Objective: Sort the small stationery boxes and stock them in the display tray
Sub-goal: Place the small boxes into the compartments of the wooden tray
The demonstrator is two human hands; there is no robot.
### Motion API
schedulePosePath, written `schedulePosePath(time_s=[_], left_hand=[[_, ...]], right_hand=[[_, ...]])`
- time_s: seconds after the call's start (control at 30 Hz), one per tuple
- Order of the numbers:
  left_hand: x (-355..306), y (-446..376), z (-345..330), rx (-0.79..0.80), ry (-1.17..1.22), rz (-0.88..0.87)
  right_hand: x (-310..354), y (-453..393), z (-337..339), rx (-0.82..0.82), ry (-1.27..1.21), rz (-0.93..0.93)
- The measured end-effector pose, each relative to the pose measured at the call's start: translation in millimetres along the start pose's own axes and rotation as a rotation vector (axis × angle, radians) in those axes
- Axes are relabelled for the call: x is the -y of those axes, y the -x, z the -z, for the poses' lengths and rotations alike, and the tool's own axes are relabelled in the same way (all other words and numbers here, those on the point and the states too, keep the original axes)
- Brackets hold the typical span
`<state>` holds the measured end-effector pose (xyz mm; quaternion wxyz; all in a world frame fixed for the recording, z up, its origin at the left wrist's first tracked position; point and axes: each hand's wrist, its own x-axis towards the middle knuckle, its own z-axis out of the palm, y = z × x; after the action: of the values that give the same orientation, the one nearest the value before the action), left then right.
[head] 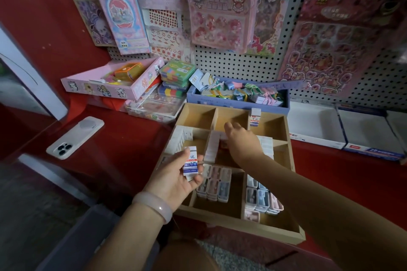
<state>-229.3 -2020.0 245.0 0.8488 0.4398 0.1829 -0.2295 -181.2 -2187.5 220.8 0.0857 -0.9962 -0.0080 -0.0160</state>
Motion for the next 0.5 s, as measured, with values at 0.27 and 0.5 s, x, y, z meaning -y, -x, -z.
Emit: schedulePosePath(time_s=[0.27,0.5], left_hand=[[10.0,0.1,-8.0,-0.027,-0.197,-0.132],[22.2,-12.0,-34.9,-0.096,-0.137,-0.001]], right_hand=[[11.9,25.4,29.6,0.028,-0.634,0.183],[-22.8,34.3,49.4,0.163,-1.050,0.005]])
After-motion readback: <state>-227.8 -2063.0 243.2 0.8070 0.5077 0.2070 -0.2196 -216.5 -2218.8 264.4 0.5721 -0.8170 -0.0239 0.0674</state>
